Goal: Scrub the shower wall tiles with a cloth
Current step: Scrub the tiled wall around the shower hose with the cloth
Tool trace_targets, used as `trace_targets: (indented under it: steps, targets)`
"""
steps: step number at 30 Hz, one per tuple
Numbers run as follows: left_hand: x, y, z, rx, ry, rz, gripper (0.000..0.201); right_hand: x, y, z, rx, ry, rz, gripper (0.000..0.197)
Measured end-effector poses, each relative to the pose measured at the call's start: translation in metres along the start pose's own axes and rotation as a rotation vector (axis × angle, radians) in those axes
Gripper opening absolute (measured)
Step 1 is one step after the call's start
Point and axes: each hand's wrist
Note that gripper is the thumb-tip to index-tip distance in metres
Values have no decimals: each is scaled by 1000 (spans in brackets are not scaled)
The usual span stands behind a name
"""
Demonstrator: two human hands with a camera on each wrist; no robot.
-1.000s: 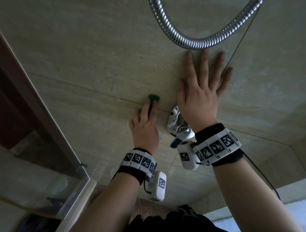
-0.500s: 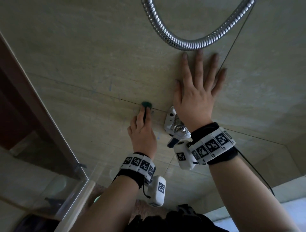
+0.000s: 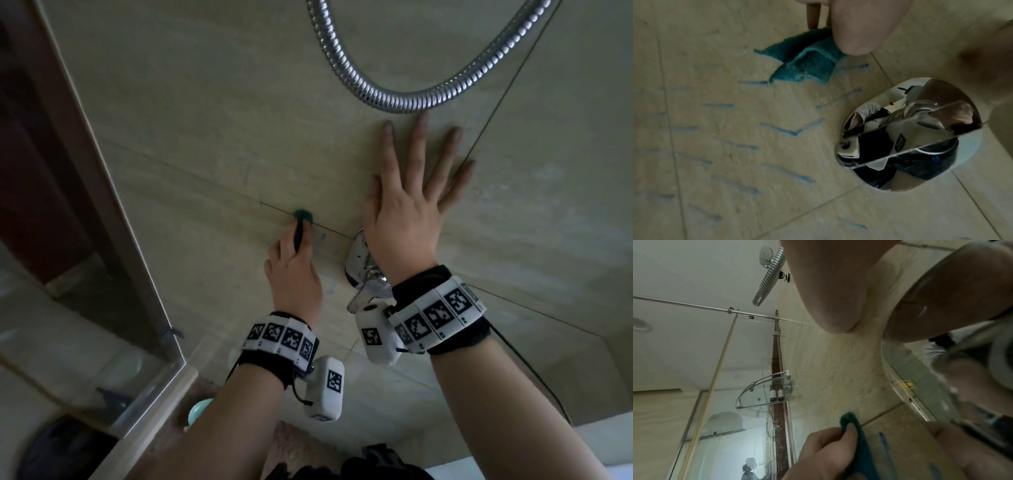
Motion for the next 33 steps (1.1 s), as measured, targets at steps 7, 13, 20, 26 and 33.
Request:
trace_targets:
  steps: [7, 13, 20, 26, 33]
  targets:
    - [33, -13, -21, 51, 114, 304, 70, 10, -28, 10, -31, 34, -3, 57]
    - [76, -45, -52, 57, 154, 268, 71, 25, -80, 20, 5, 27, 12, 55]
    - [124, -83, -85, 12, 173, 201, 76, 24, -114, 39, -28, 23, 142, 52]
    - [136, -85, -90, -100, 198, 24, 62, 22, -126, 48, -43, 40, 188, 56]
    - [110, -68, -77, -103, 17, 463, 63, 20, -120, 46, -30, 53, 157, 47]
Point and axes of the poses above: each hand's wrist, its own x-axis towards the middle knuckle, its own z-axis out of the palm, y = z × x, and after that the axes turned 6 degrees about -x, right-handed
